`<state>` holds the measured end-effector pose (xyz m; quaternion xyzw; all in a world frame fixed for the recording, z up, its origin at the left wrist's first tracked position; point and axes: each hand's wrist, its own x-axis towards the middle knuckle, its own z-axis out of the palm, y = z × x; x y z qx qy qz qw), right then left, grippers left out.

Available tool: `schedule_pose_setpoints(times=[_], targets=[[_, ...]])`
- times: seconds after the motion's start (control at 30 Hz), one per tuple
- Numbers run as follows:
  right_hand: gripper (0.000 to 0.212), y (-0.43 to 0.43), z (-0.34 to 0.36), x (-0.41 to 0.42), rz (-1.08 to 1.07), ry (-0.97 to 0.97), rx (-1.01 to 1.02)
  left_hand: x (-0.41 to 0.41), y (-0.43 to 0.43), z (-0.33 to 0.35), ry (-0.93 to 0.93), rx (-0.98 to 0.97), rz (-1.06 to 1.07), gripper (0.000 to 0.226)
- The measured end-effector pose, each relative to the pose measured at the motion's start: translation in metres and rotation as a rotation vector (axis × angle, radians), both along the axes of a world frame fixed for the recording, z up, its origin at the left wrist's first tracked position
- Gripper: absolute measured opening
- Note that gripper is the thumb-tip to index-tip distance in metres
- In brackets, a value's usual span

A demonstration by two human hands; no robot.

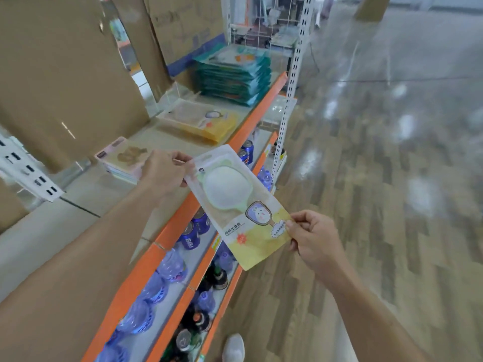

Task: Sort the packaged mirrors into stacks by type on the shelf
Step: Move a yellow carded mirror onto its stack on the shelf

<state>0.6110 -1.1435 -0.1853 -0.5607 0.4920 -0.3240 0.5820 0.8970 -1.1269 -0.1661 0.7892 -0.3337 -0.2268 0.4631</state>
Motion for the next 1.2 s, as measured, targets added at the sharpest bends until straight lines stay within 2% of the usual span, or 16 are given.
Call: schedule_pose_setpoints(times=[0.2, 0.3, 0.53, 0.63, 0.83, 0.97, 1.2], targets=[[0.01, -0.036, 0.007, 0.017, -0.073, 0.039, -0.01, 0.015, -0.053, 0.014, -0.033, -0.055, -0.082, 0.01], [0.01, -0.05, 0.005, 0.024, -0.118, 0.046, -0.016, 0.023, -0.079, 0.014, -0.012, -0.049, -0.125, 0.002], [0.012, -0.084, 0.0, 0.03, -0.178, 0.061, -0.037, 0.028, -0.126, 0.012, -0.037, -0.031, -0.196, 0.01], [0.013, -0.101, -0.002, 0.032, -0.18, 0.053, -0.019, 0.03, -0.144, 0.009, -0.013, -0.032, -0.186, 0.004], [0.012, -0.149, -0.007, 0.029, -0.134, 0.08, -0.029, 0.027, -0.184, 0.009, -0.028, -0.025, -0.142, 0.014], [0.012, -0.191, -0.005, 0.025, -0.088, 0.065, -0.014, 0.021, -0.215, 0.014, -0.036, -0.005, -0.108, 0.004], [0.012, -0.266, 0.009, 0.032, 0.055, 0.032, -0.026, 0.025, -0.254, 0.029, -0.082, 0.017, -0.003, 0.008]])
